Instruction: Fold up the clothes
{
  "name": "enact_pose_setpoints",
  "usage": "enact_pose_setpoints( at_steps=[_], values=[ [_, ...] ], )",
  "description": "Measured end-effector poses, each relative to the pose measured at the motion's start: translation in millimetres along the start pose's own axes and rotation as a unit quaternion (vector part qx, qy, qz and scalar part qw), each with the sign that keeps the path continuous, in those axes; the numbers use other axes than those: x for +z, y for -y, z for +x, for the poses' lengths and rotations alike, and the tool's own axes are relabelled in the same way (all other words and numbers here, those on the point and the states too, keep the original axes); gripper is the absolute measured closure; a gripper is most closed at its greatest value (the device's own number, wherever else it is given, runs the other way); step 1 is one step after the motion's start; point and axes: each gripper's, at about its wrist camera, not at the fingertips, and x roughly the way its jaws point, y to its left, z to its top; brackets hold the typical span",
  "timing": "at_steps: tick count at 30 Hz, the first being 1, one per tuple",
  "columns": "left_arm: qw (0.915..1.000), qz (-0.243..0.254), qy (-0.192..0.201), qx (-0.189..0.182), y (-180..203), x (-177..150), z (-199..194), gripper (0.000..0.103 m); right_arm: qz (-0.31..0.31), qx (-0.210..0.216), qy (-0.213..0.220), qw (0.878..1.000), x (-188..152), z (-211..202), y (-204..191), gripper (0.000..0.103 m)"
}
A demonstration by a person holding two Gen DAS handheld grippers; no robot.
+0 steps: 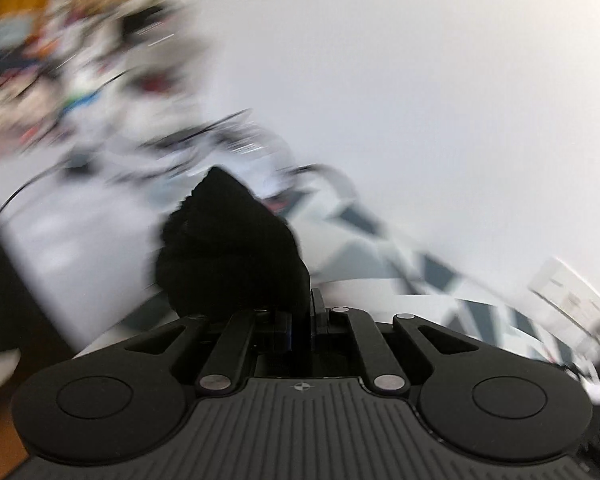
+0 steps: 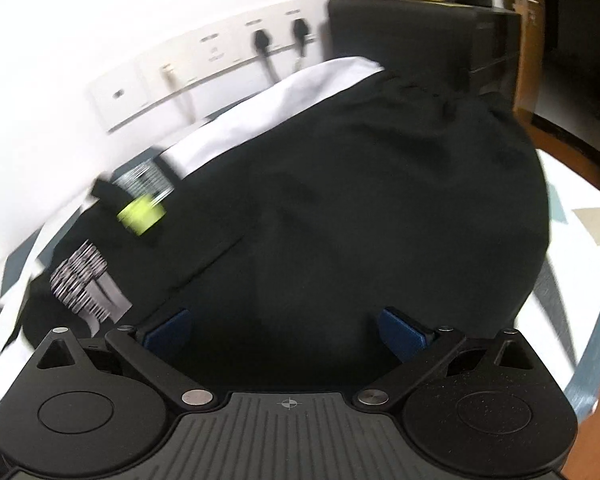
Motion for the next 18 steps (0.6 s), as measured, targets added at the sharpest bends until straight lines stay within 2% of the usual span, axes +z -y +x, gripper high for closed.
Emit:
enact_pose_setpoints(
  at_steps=[3, 6, 8, 10, 12, 14, 17, 18],
  values=[
    [0.9956, 0.074, 0.013, -0.056, 55.6, 7.1, 0.7, 0.096, 0.024, -0.014, 0.009, 1.000, 20.0, 1.3, 27.4, 0.003],
    [0.9789, 0.150, -0.022, -0.137, 124.6, -13.0, 13.3, 0.096, 0.063, -0.027, 0.017, 0.997, 35.7, 0.0, 61.0, 0.003],
    [0.9652, 0.192, -0.059, -0.168, 148.6, -36.0, 21.8, 0.096, 0.086, -0.037, 0.020, 0.995, 44.3, -1.5, 84.2, 0.003],
    [0.9476, 0.232, -0.096, -0.197, 172.5, -59.2, 30.3, 0.095, 0.099, -0.046, 0.019, 0.994, 49.7, -1.1, 103.4, 0.003],
    [0.9259, 0.271, -0.133, -0.226, 196.3, -82.3, 38.7, 0.093, 0.109, -0.054, 0.016, 0.992, 52.6, -1.3, 120.3, 0.003],
    [0.9003, 0.310, -0.170, -0.254, 220.1, -105.5, 47.2, 0.091, 0.116, -0.054, 0.009, 0.992, 52.9, 0.8, 134.0, 0.003],
    [0.8549, 0.365, -0.223, -0.294, 255.9, -140.2, 59.9, 0.085, 0.122, -0.033, -0.004, 0.992, 50.1, 0.8, 142.9, 0.003],
    [0.8565, 0.356, -0.217, -0.304, 251.0, -134.4, 55.4, 0.074, 0.123, -0.023, -0.009, 0.992, 48.9, 0.1, 144.1, 0.003]
  ],
)
